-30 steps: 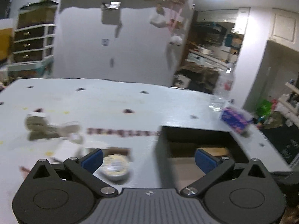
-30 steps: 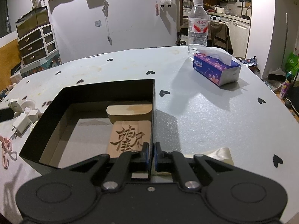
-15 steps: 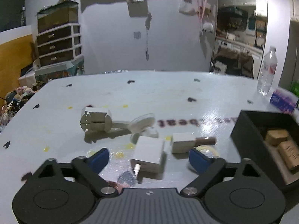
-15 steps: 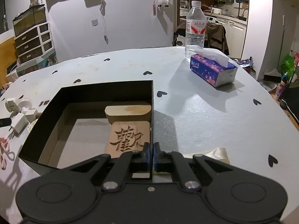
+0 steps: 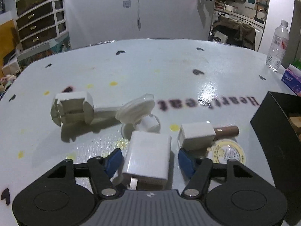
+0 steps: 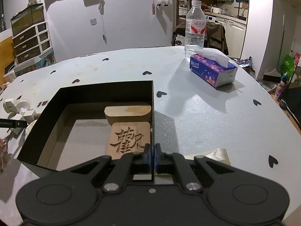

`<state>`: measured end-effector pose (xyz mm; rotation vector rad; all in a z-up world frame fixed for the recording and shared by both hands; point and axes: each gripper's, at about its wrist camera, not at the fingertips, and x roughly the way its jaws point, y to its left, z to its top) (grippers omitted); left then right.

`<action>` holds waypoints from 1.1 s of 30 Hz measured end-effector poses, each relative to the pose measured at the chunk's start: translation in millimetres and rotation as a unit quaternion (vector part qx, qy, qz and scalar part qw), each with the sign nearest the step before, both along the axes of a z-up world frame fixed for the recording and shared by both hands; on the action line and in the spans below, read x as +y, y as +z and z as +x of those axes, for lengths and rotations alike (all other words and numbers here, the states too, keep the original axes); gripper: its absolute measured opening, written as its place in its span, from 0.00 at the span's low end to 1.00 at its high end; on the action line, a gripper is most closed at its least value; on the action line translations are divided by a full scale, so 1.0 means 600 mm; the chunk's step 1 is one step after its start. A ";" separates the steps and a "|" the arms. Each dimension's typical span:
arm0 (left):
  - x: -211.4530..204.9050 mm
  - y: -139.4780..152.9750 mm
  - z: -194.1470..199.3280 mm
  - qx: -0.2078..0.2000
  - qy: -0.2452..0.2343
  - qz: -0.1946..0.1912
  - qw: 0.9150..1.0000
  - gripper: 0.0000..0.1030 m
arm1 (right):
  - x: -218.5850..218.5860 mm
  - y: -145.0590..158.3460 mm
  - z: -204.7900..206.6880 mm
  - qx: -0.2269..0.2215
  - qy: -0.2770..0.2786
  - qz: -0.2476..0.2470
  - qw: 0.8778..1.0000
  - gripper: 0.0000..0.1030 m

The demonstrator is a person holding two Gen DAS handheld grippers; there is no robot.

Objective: Organize rigid objects
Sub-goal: 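Move the left gripper to the white charger plug and grasp it, then place the white charger plug into the box beside the carved tile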

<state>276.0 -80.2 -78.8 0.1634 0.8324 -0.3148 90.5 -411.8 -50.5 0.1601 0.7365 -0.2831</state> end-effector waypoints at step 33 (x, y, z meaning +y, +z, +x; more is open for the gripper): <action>-0.153 0.143 -0.151 0.043 -0.056 -0.225 0.972 0.46 | -0.003 -0.003 -0.006 -0.008 -0.005 0.008 1.000 0.03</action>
